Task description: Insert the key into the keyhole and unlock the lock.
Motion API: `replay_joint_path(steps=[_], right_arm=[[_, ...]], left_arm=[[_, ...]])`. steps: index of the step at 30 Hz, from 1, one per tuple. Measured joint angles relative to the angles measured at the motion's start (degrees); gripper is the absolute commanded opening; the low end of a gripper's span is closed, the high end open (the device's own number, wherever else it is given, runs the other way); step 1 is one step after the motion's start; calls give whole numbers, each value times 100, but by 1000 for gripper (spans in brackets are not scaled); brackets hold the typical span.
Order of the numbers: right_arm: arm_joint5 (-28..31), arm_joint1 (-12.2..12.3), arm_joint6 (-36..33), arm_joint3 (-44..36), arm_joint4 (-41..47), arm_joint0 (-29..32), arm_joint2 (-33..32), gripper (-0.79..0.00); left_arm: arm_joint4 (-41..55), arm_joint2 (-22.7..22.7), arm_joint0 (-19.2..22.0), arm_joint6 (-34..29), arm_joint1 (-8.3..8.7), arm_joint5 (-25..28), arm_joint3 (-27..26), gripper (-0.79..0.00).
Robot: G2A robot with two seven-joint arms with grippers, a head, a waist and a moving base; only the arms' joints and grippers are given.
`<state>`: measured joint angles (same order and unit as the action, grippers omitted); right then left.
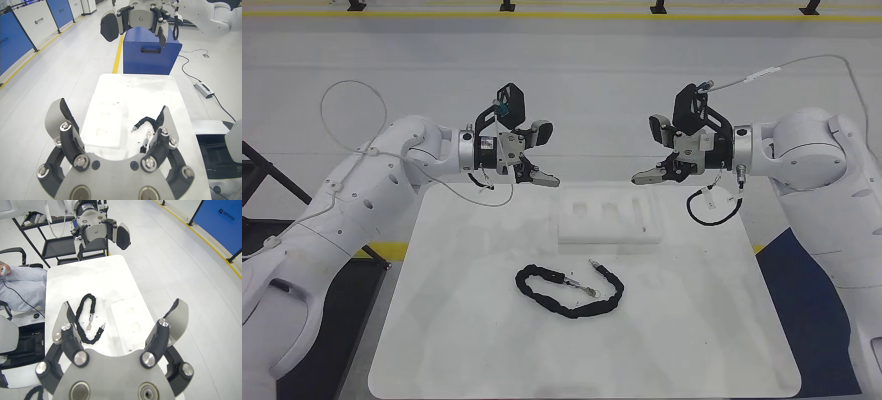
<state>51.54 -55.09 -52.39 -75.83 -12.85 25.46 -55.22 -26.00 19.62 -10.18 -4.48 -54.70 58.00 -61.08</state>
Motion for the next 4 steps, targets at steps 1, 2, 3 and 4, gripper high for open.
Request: replay_joint_path(steps=[1,2,3,4], right_arm=[[0,0,0,0,0,0,0,0],[0,0,0,0,0,0,0,0],[0,0,0,0,0,0,0,0],[0,0,0,0,0,0,0,0]], left_arm=[[0,0,0,0,0,0,0,-1],[0,0,0,0,0,0,0,-1],[0,0,0,0,0,0,0,-1],[0,0,0,0,0,0,0,-1]])
